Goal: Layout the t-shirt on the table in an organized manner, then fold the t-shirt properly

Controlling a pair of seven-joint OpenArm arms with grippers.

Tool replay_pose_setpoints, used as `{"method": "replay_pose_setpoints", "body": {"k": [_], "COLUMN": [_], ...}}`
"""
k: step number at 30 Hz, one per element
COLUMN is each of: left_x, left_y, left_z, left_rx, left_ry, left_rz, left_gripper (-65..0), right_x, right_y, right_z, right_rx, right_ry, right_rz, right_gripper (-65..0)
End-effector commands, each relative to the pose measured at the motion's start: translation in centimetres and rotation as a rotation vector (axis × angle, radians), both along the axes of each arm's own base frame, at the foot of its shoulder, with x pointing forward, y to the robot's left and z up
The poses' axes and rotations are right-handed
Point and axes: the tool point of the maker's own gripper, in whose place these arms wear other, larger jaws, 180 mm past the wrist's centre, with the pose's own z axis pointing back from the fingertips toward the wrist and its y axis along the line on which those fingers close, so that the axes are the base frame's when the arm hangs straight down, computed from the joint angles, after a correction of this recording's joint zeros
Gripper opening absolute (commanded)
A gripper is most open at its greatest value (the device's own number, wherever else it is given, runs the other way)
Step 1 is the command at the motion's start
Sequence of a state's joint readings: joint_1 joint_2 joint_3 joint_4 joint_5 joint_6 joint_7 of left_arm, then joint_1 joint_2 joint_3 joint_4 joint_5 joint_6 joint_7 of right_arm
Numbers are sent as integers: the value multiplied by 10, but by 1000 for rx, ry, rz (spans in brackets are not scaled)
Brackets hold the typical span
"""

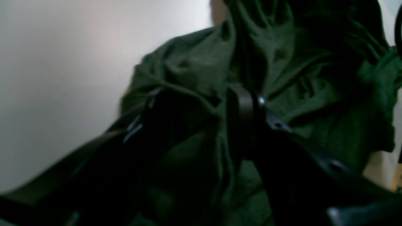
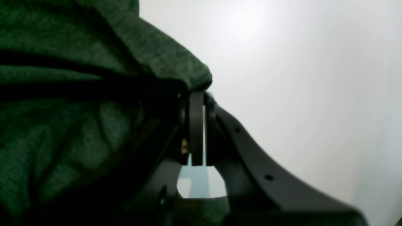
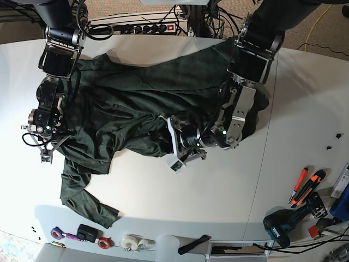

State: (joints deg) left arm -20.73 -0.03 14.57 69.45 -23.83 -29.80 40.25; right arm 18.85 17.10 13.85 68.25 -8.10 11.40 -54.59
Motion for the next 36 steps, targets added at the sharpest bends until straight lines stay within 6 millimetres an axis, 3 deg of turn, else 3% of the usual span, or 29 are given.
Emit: {"method": "replay_pose_setpoints", "body": {"k": [1,8,13,14,16,21,29,36], "left_x": [10,19,18,18,17,18,60,73], "left_y": [-5,7,7,7,6,7,69,110], "left_z": [19,12,10,10,11,20,68,65], "left_rx": [-37,17,17,17,15,14,59,128], "left_ry": [-46,-58,-54,-54,-58,-98,-247,-255], "left_rz": [1,62,67,67,54,11,192,298], "left_gripper": [-380,-389,-472,-506,-640,-650,-650,-650], "right_x": [12,12,12,12,12,12,10,11], "right_y": [-9,-9,-9,-9,-9,-9,-9,-8], "right_z": [22,22,22,22,22,22,20,19], "right_rx": [-32,-31,-31,-31,-31,-32,-31,-29], "right_ry": [-58,-59,-59,-59,-59,-58,-53,-53], "right_rz": [-3,-2,-2,-2,-2,-2,-2,-2], "right_gripper": [-650,-650,-650,-650,-650,-650,-650,-650]}}
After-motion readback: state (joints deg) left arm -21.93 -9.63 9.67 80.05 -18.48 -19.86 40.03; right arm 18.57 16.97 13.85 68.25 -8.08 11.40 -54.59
